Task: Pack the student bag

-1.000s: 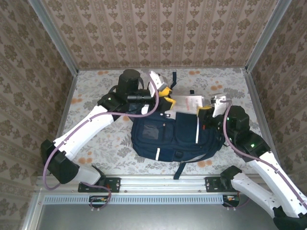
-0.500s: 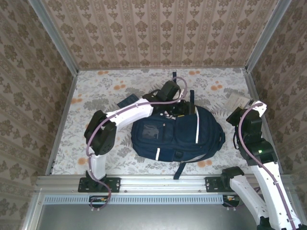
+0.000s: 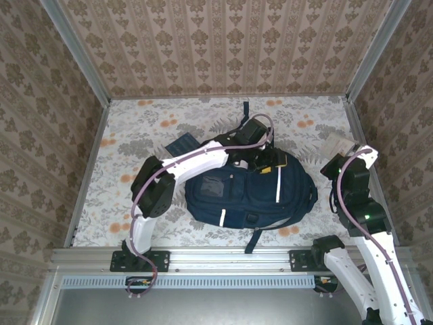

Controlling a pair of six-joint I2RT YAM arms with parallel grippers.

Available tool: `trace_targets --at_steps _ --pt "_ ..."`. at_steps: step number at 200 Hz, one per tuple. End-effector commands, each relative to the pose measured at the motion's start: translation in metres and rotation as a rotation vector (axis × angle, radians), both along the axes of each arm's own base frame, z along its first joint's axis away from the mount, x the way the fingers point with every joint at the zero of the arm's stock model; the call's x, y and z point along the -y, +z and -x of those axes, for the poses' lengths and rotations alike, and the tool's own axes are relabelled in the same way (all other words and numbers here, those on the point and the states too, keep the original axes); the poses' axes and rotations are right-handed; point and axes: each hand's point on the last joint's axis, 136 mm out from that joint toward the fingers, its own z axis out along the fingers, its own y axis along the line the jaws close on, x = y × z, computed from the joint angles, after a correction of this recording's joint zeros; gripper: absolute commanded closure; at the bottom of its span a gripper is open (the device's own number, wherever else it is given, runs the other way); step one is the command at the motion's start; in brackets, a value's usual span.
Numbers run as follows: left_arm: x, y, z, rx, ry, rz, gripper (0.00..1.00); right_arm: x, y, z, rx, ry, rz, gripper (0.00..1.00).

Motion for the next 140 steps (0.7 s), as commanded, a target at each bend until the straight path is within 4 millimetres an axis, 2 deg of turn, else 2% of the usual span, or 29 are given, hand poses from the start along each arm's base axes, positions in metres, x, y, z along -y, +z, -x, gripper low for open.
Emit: trace_targets --at_steps 1,49,99,140 --pt "0.003 -0.008 0.005 -0.035 0.013 -0.038 0.42 0.003 0.006 0.002 0.032 -0.013 0.000 1.00" --pt "0.014 -0.017 0.007 -0.050 0.013 -0.043 0.45 0.002 0.006 0.003 0.047 -0.004 0.001 1.00" --pt "0.032 -0.022 0.008 -0.045 -0.011 -0.021 0.61 -0.001 0.001 0.001 0.048 0.009 -0.012 1.00" --pt "0.034 -0.032 0.011 -0.053 -0.023 -0.033 0.65 -0.001 0.002 0.001 0.050 0.009 -0.010 1.00"
